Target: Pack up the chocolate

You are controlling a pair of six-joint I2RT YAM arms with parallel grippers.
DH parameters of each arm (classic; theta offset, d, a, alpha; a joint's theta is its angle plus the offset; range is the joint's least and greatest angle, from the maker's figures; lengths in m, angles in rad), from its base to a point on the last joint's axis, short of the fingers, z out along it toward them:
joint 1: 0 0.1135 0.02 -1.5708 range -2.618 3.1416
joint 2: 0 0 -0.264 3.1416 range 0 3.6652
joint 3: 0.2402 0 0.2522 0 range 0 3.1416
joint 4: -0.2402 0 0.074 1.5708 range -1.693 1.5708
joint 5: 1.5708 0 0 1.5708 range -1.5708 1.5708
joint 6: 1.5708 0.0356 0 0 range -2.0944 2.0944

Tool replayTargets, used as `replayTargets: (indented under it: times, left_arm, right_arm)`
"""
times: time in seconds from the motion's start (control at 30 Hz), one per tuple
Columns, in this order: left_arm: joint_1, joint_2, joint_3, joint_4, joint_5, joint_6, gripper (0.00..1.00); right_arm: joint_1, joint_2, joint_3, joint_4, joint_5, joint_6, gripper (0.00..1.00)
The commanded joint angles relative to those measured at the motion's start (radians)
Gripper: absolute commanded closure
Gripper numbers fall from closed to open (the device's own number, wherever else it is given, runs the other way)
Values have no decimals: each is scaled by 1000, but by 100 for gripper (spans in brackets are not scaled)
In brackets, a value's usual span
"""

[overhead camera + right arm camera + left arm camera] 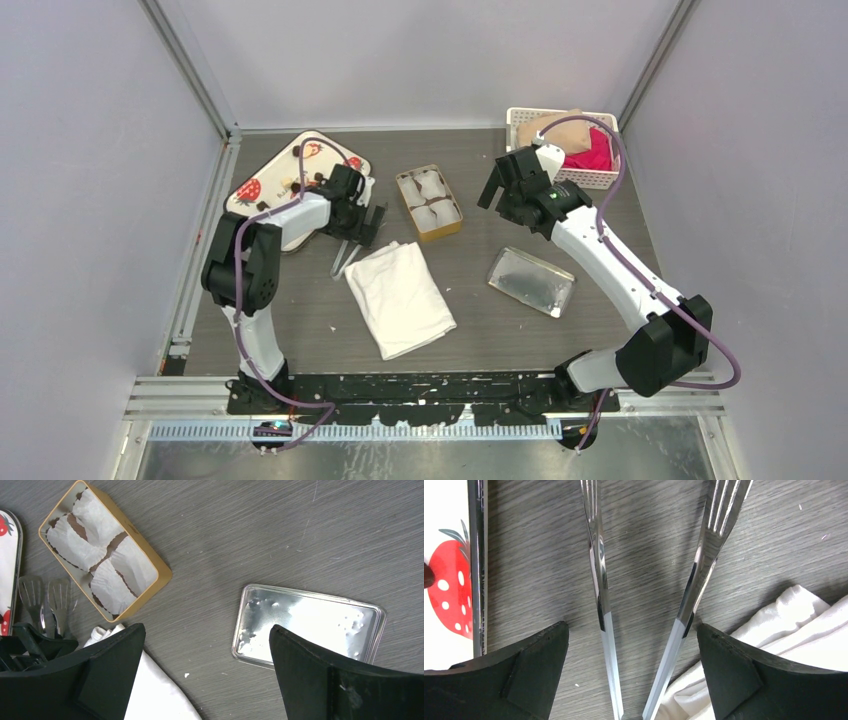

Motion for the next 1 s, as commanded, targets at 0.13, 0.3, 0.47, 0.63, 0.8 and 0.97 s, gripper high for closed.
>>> replayTargets:
  times: [0.13, 0.3, 0.47, 0.63, 0.8, 0.97]
  left_arm:
    - [5, -64, -70, 59, -56, -21, 7]
    - [5, -61, -70, 57, -45, -24, 21]
    - [5, -36, -51, 35, -42, -34, 32]
    - [5, -59, -73, 56, -52, -40, 42]
    - [5, -49, -62, 50, -55, -40, 57]
    - [5, -68, -50, 45, -76, -28, 81]
  right_arm:
    - [-4, -8, 13, 36, -2, 12, 1]
    - [-4, -11, 14, 37, -4, 19, 1]
    - [-4, -17, 11, 35, -4, 23, 1]
    - [-5, -27, 4, 32, 1, 25, 1]
    - [-4, -32, 0, 31, 1, 29, 1]
    - [-5, -32, 6, 27, 2, 25, 1]
